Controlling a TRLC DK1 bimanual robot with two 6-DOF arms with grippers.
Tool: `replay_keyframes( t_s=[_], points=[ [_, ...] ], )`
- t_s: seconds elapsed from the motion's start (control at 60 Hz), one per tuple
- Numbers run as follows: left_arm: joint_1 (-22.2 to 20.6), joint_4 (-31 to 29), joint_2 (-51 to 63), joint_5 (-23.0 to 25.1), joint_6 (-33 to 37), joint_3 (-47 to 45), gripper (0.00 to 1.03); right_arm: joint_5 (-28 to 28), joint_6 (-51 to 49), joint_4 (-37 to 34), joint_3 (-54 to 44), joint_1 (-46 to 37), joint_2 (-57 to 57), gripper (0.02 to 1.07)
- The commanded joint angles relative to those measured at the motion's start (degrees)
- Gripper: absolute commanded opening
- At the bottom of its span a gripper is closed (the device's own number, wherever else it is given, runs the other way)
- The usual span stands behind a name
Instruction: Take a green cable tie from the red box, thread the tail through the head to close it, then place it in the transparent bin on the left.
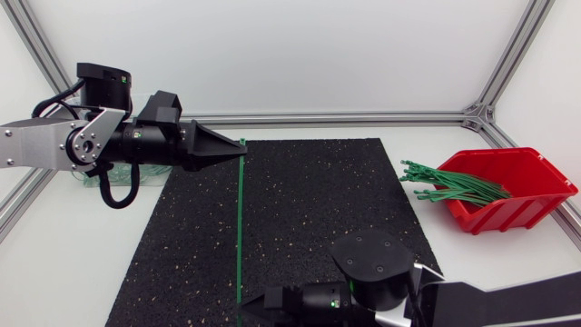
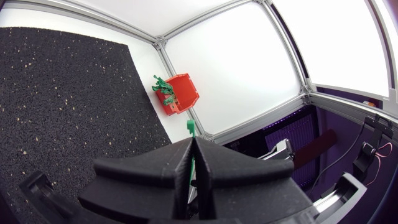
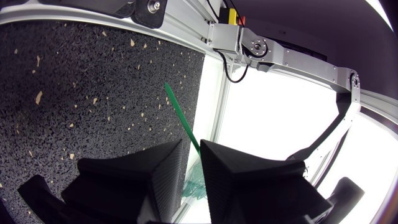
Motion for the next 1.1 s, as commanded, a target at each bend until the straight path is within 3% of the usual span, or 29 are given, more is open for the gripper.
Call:
replay_keyframes(
  t_s=[0.0,0.133,0.25,0.45,0.667,0.833,1.083],
  points=[
    [-0.55,-0.48,0.58,-0.18,0.43,0.66,0.04,0.40,-1.83,1.14,1.17,0.39,0.25,0.29],
    [-0.55,-0.48,0.58,-0.27,0.43,0.74,0.04,0.31,-1.91,1.23,1.26,0.48,0.86,0.29],
    [-0.55,-0.48,0.58,-0.27,0.43,0.74,0.04,0.40,-1.91,1.14,1.09,0.65,0.95,0.15],
    [-0.46,-0.48,0.49,-0.27,0.43,1.01,0.04,0.66,-1.83,0.97,0.82,1.35,1.04,0.08],
    [-0.11,-0.48,0.23,-0.45,0.78,0.74,0.04,0.75,0.20,0.97,0.29,1.97,0.60,0.08],
    [0.16,-0.40,-1.88,-1.24,2.10,-0.58,0.04,-0.39,8.99,2.73,0.91,1.71,0.60,0.08],
    [0.68,-1.89,-7.77,-1.41,2.19,-3.21,0.04,-4.26,30.87,5.54,-0.06,0.74,-3.88,0.08]
  ],
)
